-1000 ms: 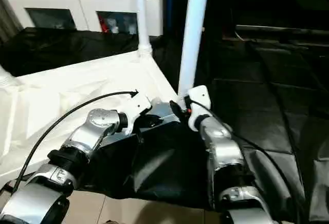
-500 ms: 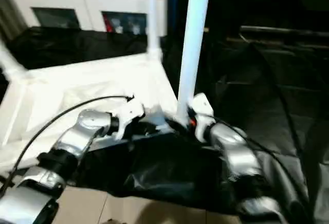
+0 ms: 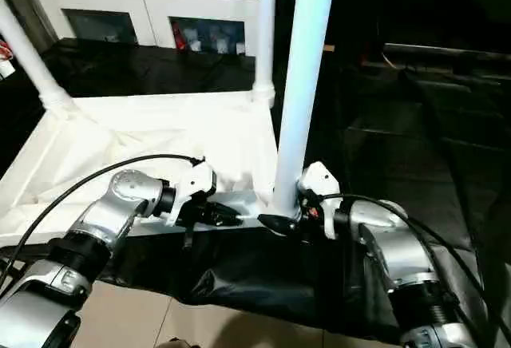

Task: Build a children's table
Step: Rotate leg to tighten

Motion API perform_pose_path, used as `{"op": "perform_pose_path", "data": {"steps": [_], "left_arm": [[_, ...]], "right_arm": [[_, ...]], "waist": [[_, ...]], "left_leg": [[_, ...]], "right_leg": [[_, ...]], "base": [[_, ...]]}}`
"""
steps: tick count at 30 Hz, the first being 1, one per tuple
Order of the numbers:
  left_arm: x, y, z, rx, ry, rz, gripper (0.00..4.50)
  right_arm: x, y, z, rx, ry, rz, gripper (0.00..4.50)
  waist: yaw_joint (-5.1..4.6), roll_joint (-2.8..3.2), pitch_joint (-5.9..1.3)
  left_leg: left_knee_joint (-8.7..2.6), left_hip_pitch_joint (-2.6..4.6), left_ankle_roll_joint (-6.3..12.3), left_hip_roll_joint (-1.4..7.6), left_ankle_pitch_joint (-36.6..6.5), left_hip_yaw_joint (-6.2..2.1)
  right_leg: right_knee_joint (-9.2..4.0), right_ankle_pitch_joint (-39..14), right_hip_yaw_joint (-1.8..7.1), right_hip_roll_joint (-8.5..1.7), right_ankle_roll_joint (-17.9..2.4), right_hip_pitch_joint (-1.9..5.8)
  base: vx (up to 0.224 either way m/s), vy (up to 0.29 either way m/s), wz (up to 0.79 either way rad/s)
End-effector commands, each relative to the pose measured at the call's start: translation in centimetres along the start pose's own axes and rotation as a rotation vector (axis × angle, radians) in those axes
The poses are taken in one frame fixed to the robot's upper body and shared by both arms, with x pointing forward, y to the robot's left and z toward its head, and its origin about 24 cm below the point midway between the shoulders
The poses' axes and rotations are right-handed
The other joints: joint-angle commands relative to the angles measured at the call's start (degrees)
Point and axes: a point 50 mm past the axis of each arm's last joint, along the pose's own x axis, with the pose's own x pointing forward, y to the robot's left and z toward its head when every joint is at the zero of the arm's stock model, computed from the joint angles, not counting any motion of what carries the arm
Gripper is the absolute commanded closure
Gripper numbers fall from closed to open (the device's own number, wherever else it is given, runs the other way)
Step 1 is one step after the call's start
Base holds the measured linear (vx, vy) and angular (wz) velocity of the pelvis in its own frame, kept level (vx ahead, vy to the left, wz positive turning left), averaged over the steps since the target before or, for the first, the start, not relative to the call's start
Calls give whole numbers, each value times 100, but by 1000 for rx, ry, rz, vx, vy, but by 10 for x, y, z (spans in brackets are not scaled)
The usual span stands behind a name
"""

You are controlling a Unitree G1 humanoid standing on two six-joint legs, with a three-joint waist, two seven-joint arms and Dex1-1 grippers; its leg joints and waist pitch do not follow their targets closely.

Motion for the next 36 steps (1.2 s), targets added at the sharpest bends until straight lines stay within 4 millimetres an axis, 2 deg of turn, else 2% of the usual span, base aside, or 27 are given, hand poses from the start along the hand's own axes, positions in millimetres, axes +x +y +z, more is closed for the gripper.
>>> {"op": "perform_pose_path", "data": {"steps": [1,3,9,14,16,19,20,22,24,25,27,28,31,36], "left_arm": [[6,1,24,74,-97,-5,450],[6,0,24,74,-97,-5,450],[11,1,23,75,-102,33,450],[26,11,30,45,-101,188,450],[29,13,33,44,-100,216,450],[37,16,38,37,-101,268,450],[44,19,44,28,-106,317,450],[48,20,48,23,-111,347,450],[54,21,53,26,-120,379,450],[56,21,54,30,-124,387,450],[57,21,55,36,-125,389,450],[58,20,55,48,-122,377,450],[54,15,50,73,-122,310,450],[46,11,43,79,-123,237,450]], "right_arm": [[17,19,2,4,-19,154,131],[18,19,2,3,-20,154,164],[22,20,3,46,-68,137,180],[40,10,2,106,-120,-79,182],[45,9,2,112,-118,-113,182],[56,7,1,128,-114,-202,182],[66,4,2,147,-113,-287,182],[72,1,3,168,-108,-353,182],[81,-5,5,223,-96,-466,182],[85,-7,6,245,-97,-501,182],[86,-8,8,240,-102,-510,182],[88,-8,11,228,-116,-496,127],[83,-6,16,219,-156,-405,113],[68,-5,13,140,-129,-321,59]], "waist": [[-1,-128,-403],[1,-133,-406],[2,-146,-407],[-44,-141,-387],[-89,-131,-383],[-119,-135,-385],[-121,-105,-396],[-161,-128,-397],[-191,-89,-403],[-211,-98,-403],[-215,-102,-424],[-209,-88,-428],[-206,-100,-424],[-194,-98,-402]], "left_leg": [[-363,44,462,214,-1117,-38],[-362,45,445,214,-1105,-38],[-349,37,475,204,-1031,-30],[-381,54,309,195,-1234,-46],[-397,58,244,188,-1326,-58],[-393,56,235,174,-1282,-50],[-389,59,221,175,-1266,-54],[-387,55,182,157,-1220,-54],[-394,53,151,149,-1248,-66],[-388,52,158,144,-1233,-57],[-368,49,231,144,-1104,-52],[-362,35,292,144,-1007,-48],[-354,24,420,142,-979,-42],[-373,42,411,171,-1202,-47]], "right_leg": [[-429,-1189,232,-328,-1340,305],[-428,-1202,234,-330,-1326,303],[-427,-1169,233,-325,-1307,301],[-475,-1558,226,-334,-1209,285],[-492,-1705,226,-329,-1130,291],[-496,-1622,235,-321,-1104,281],[-485,-1569,236,-327,-1117,285],[-483,-1482,227,-316,-1134,298],[-481,-1464,220,-316,-1153,305],[-482,-1422,228,-308,-1156,293],[-459,-1128,230,-306,-1207,318],[-440,-928,232,-309,-1253,323],[-430,-803,223,-306,-1310,345],[-464,-1092,225,-310,-1297,343]], "base": [[0,0,0],[0,0,0],[0,0,0],[0,0,0],[0,0,0],[0,0,0],[0,0,0],[0,0,0],[0,0,0],[0,0,0],[0,0,0],[0,0,0],[0,0,0],[0,0,0]]}}
